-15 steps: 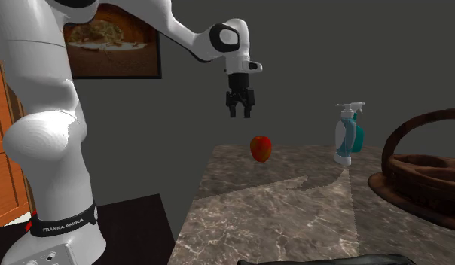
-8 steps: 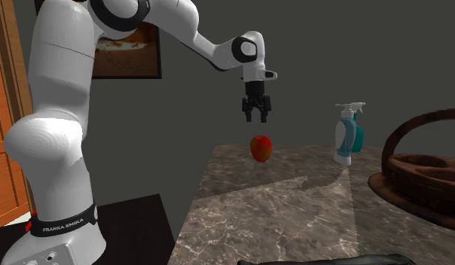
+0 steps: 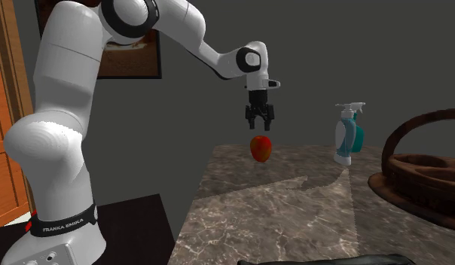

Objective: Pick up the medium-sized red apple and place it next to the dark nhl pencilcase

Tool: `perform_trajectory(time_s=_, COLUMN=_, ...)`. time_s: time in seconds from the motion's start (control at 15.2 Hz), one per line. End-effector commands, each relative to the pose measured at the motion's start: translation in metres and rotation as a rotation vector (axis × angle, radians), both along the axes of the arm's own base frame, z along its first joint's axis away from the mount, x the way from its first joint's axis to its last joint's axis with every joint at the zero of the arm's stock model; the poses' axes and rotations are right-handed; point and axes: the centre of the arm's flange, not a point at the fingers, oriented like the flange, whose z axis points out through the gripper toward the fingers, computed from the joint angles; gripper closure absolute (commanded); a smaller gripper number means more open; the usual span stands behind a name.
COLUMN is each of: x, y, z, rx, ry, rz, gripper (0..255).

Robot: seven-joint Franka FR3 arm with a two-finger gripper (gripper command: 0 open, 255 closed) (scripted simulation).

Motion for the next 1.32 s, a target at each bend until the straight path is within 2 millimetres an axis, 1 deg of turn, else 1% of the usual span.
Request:
perform_trajectory(time_s=0.0, x=0.001, y=-0.002, z=-0.009, rx=0.000, ry=0.000, rz=0.000, gripper=0)
perform_trajectory(time_s=0.46, x=0.001, y=-0.002, z=-0.009, rx=0.000, ry=0.000, rz=0.000, gripper=0)
perform_trajectory(time_s=0.53, x=0.001, y=-0.002, z=-0.009, rx=0.000, ry=0.000, rz=0.000, gripper=255)
perform_trajectory(time_s=1.12, x=0.001, y=-0.002, z=-0.009, rx=0.000, ry=0.000, rz=0.000, gripper=255)
perform_trajectory(time_s=1.25, x=0.001, y=-0.002, z=0.002, rx=0.000, ry=0.000, rz=0.000, gripper=255)
